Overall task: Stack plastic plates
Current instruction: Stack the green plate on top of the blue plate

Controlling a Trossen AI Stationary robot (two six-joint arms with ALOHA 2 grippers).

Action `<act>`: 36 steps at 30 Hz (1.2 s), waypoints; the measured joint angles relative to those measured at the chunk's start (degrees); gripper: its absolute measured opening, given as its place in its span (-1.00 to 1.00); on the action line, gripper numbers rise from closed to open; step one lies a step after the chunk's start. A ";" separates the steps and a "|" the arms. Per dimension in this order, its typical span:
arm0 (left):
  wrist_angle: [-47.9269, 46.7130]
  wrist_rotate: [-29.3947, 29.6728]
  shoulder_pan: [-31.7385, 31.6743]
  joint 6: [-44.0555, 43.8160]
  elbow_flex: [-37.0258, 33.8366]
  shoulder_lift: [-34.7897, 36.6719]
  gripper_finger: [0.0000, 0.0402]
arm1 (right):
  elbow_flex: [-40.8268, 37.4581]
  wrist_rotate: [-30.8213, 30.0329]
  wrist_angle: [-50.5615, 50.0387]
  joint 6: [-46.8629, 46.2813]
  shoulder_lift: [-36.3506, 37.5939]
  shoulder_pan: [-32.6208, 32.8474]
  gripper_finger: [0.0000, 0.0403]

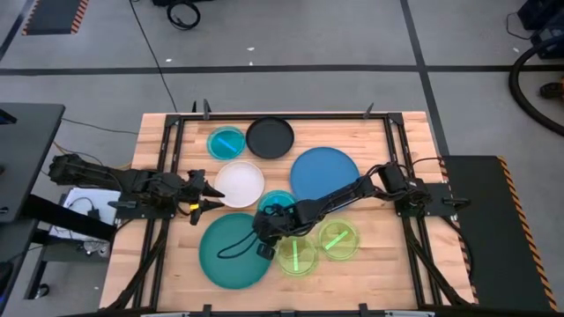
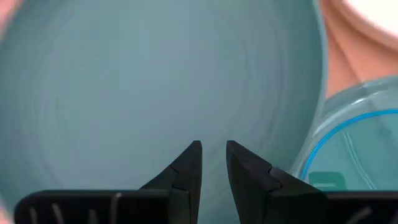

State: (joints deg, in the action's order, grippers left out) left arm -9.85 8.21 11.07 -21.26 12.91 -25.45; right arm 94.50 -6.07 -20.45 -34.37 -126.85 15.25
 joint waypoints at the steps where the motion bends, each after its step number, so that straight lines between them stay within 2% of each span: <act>1: 0.00 -0.02 0.00 0.00 0.00 0.00 -0.19 | 0.00 -0.02 0.00 0.00 0.30 0.00 -0.59; 6: -0.14 -0.11 0.00 -0.18 0.00 0.00 -0.19 | -0.02 -0.96 -2.25 -2.71 2.01 -0.22 -0.59; 12: -0.13 -0.11 0.00 -0.35 0.00 0.00 -0.19 | -0.07 -5.61 -7.69 -6.16 2.75 -1.00 -0.59; 18: -0.02 -0.11 0.00 -0.33 0.00 -0.02 -0.19 | -0.04 -4.85 -9.60 -9.01 2.77 -1.16 -0.57; 36: 0.11 -0.07 0.00 -0.20 0.00 -0.04 -0.19 | -4.97 -2.84 -2.78 -10.47 2.29 -1.34 -0.57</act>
State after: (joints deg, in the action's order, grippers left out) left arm -9.74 8.14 11.07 -21.45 12.91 -25.50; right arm 89.53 -8.91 -23.22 -44.84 -124.55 13.91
